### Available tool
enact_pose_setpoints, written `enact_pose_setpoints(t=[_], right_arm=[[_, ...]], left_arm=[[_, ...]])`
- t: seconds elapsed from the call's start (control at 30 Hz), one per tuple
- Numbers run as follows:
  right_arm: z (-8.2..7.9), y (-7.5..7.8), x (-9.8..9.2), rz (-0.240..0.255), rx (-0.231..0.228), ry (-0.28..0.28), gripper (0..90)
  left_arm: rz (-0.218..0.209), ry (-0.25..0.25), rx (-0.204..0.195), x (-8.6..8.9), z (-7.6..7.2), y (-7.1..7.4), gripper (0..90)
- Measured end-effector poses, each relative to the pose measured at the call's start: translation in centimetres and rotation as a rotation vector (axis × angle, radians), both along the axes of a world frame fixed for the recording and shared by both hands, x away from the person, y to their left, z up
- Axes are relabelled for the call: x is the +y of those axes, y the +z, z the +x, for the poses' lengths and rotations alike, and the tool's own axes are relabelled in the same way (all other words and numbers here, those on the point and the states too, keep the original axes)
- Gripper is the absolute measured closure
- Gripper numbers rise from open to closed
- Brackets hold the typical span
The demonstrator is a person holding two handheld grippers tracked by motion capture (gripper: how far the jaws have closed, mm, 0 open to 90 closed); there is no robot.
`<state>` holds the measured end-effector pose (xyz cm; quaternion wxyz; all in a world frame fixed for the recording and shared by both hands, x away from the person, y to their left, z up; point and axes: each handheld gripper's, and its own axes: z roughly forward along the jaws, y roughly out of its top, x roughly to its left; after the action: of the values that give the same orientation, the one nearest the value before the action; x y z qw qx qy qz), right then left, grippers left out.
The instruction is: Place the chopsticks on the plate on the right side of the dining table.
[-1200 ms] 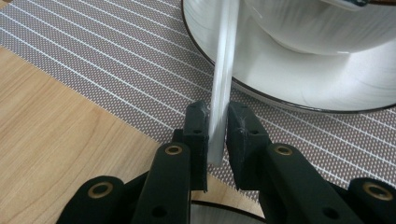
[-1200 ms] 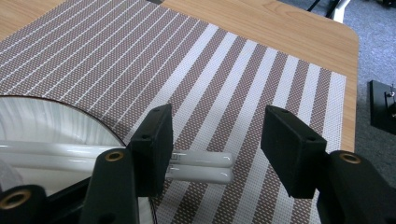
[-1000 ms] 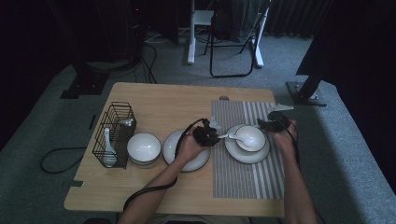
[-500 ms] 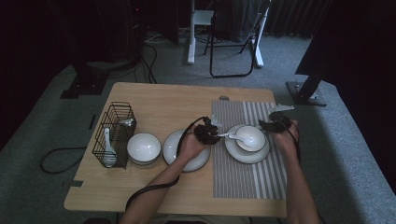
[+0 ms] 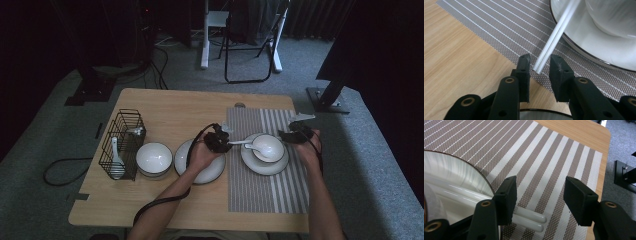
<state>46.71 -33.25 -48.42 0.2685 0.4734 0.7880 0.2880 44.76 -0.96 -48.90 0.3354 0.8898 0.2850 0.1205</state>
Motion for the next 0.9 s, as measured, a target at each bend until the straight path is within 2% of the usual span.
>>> enact_pose_setpoints(t=[0.1,0.43,0.9], right_arm=[[-0.29,-0.09,-0.38,0.016,0.001,-0.006,44.2],[-0.58,0.02,-0.48,0.003,0.003,0.009,44.2],[-0.44,-0.19,-0.02,0.010,0.008,0.008,44.2]], left_arm=[[0.004,0.010,0.001,-0.08,0.22,0.03,73.3],[0.004,0.032,0.007,-0.54,0.75,0.25,73.1],[-0.026,0.028,0.017,-0.64,0.77,0.01,70.1]])
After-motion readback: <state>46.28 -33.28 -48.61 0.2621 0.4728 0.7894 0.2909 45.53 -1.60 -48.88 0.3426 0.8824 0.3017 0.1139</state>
